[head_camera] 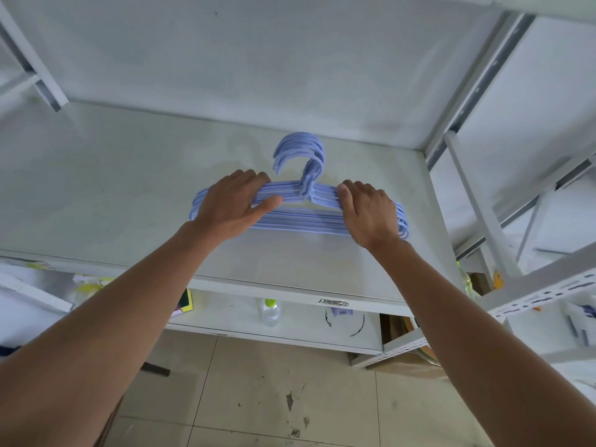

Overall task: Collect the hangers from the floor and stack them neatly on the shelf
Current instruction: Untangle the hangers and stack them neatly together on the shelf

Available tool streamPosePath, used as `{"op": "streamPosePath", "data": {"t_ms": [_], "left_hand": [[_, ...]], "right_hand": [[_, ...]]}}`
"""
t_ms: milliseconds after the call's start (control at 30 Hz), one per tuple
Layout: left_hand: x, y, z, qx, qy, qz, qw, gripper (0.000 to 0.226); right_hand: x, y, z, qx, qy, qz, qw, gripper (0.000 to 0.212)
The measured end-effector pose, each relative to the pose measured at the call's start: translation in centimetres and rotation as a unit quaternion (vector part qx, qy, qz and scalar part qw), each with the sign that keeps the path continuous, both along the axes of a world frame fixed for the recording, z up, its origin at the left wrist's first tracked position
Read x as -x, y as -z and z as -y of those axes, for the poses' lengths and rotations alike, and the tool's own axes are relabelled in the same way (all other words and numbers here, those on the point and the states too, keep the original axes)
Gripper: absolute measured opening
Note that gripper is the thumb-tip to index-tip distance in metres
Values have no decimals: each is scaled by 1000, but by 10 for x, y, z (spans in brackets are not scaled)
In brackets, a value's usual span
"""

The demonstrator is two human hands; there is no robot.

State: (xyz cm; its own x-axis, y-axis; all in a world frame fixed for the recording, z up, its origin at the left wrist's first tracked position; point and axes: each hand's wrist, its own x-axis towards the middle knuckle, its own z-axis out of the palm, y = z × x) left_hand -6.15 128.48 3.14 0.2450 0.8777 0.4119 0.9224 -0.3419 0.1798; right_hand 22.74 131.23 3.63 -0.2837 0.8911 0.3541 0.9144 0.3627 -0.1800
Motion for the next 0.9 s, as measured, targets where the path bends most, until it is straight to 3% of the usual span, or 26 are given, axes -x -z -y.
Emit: {"op": "streamPosePath", "data": {"t_ms": [233, 433, 700, 900], "left_hand": [[10, -5, -6, 31, -5, 13, 999, 65], [9, -7, 1, 9, 9, 4, 1000, 58], [-2, 2, 6, -42, -116, -47, 991, 64], [2, 5, 3, -32, -123, -42, 991, 71]], "right_hand": [[-37, -6, -11, 28, -110, 26, 993, 56], [-61, 10, -10, -16, -53, 43, 998, 59], [-55, 16, -15, -61, -15, 48, 997, 74], [-60, 20, -22, -60, -26, 47, 997, 81]]}}
